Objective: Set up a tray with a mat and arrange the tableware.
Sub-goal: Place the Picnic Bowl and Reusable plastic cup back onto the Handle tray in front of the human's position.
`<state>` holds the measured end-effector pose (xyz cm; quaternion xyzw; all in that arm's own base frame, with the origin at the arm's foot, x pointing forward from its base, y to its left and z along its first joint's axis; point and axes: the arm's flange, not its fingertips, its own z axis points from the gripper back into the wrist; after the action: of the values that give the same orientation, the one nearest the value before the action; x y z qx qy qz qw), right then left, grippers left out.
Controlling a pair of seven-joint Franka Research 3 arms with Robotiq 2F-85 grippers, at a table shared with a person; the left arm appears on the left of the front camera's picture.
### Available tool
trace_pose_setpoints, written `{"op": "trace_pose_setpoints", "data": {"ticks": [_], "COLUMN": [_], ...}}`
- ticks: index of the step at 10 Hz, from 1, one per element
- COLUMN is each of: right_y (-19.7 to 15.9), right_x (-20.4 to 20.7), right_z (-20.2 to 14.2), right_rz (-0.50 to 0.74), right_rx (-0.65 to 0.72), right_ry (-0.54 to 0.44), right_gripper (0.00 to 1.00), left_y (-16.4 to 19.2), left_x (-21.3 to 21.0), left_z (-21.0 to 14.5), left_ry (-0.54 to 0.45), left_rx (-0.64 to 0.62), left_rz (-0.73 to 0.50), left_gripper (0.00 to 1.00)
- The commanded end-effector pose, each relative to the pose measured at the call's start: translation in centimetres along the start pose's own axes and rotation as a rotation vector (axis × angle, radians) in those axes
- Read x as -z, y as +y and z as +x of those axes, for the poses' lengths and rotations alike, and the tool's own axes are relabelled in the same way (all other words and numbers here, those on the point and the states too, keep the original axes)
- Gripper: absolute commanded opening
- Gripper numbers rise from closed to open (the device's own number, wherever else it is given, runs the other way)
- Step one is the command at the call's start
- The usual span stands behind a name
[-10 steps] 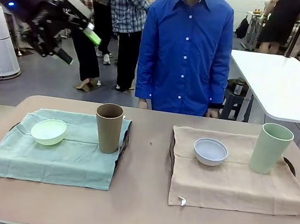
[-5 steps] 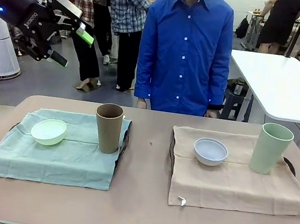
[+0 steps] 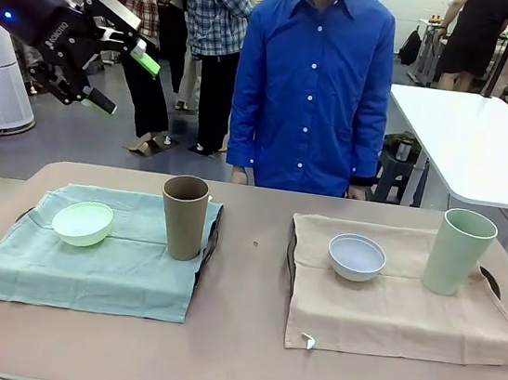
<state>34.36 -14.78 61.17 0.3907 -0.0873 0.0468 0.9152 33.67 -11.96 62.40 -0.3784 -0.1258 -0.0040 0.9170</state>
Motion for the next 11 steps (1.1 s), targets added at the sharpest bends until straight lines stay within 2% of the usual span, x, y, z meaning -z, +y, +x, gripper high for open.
{"op": "trace_pose_setpoints", "data": {"ticks": [1, 3, 6, 7, 9, 11], "right_y": [-2.5, -4.6, -9.9, -10.9, -11.1, -10.5], "right_x": [1.1, 2.0, -0.2, -1.0, -2.0, -1.5], "right_z": [-1.5, -3.5, -6.8, -7.5, -7.7, -6.3], "right_rz": [0.135, 0.299, 0.545, 0.599, 0.644, 0.619], "right_rx": [0.08, 0.122, 0.259, 0.256, 0.226, 0.194], "right_ry": [0.009, 0.017, -0.073, -0.1, -0.109, -0.039], "right_gripper": [1.0, 1.0, 1.0, 1.0, 1.0, 1.0], "left_y": [4.9, 9.1, 15.9, 17.3, 19.7, 19.8], "left_x": [-4.0, -8.7, -13.8, -14.1, -13.6, -14.2], "left_z": [2.3, 2.4, -0.6, -1.9, -3.9, -4.2], "left_ry": [0.167, 0.193, 0.144, 0.154, 0.162, 0.1], "left_rx": [-0.187, -0.264, -0.358, -0.369, -0.432, -0.441], "left_rz": [-0.225, -0.455, -0.679, -0.683, -0.556, -0.51], "left_gripper": [1.0, 1.0, 1.0, 1.0, 1.0, 1.0]}}
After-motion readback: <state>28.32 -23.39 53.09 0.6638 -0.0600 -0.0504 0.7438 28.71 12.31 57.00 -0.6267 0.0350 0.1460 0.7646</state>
